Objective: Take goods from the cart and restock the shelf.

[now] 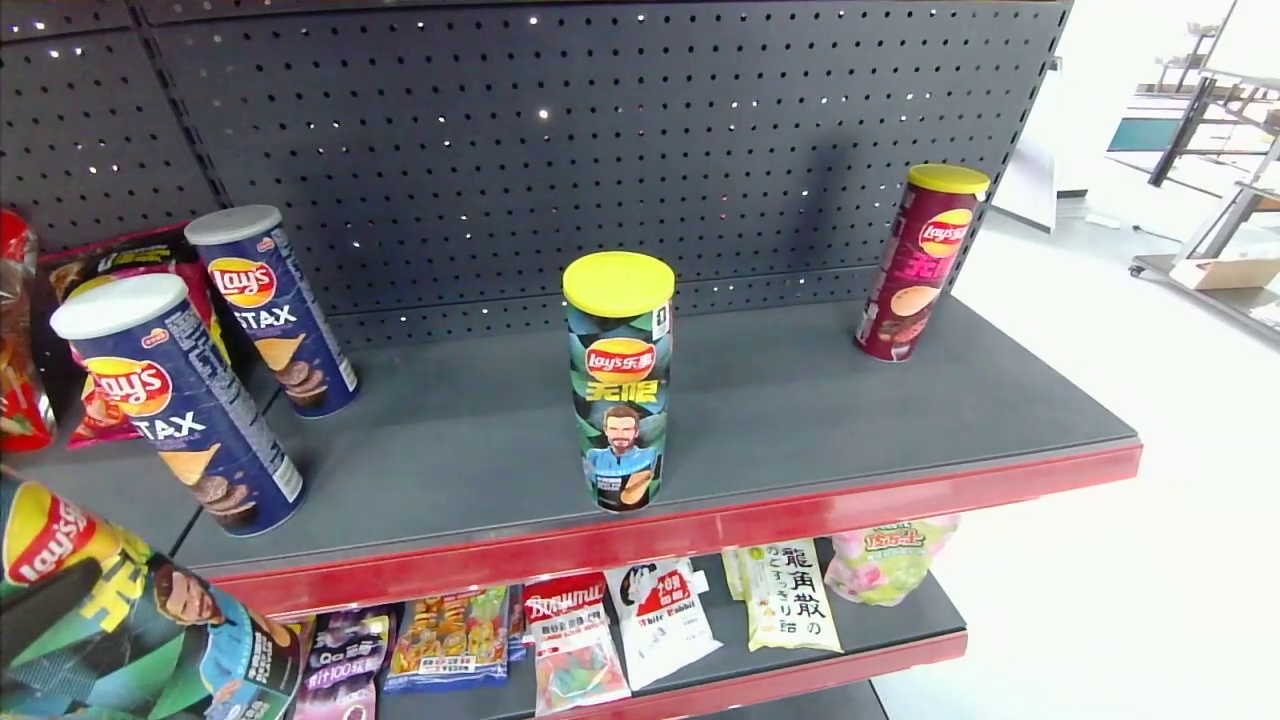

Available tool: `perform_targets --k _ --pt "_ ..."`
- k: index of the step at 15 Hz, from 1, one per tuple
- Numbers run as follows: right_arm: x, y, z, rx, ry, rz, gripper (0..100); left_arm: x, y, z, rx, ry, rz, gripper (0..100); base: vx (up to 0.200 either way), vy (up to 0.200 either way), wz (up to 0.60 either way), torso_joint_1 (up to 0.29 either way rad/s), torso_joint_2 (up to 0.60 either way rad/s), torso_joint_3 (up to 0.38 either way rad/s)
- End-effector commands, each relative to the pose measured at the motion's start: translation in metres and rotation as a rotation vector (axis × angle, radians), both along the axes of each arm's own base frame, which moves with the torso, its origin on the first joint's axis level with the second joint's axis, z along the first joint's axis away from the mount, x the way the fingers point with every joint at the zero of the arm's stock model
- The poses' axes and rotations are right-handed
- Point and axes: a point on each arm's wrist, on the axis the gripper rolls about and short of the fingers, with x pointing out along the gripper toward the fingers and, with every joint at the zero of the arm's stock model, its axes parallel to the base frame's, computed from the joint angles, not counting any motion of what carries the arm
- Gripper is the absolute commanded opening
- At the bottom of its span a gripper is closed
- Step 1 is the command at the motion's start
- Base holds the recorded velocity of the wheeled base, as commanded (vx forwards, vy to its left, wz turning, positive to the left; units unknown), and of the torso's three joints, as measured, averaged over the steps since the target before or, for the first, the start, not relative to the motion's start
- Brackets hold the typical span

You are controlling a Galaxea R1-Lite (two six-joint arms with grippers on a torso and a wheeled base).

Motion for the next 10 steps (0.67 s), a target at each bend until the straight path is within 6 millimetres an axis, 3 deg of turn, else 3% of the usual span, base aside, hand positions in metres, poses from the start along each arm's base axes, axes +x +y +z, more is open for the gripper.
perform_targets --k 1,6,10 --pt "0.000 0.000 0.000 0.000 0.001 0.002 100 0.010 0.001 0.013 0.000 0.000 -0.002 0 0.000 0.000 0.00 0.000 0.00 0.000" --pt "0.000 0.000 0.000 0.002 -0.001 0.002 100 0.054 0.000 0.040 -0.002 0.042 -0.071 0 0.000 0.000 0.00 0.000 0.00 0.000" --pt "0.000 0.000 0.000 0.002 0.001 0.000 100 0.136 -0.013 0.049 0.013 0.040 -0.132 0 0.000 0.000 0.00 0.000 0.00 0.000"
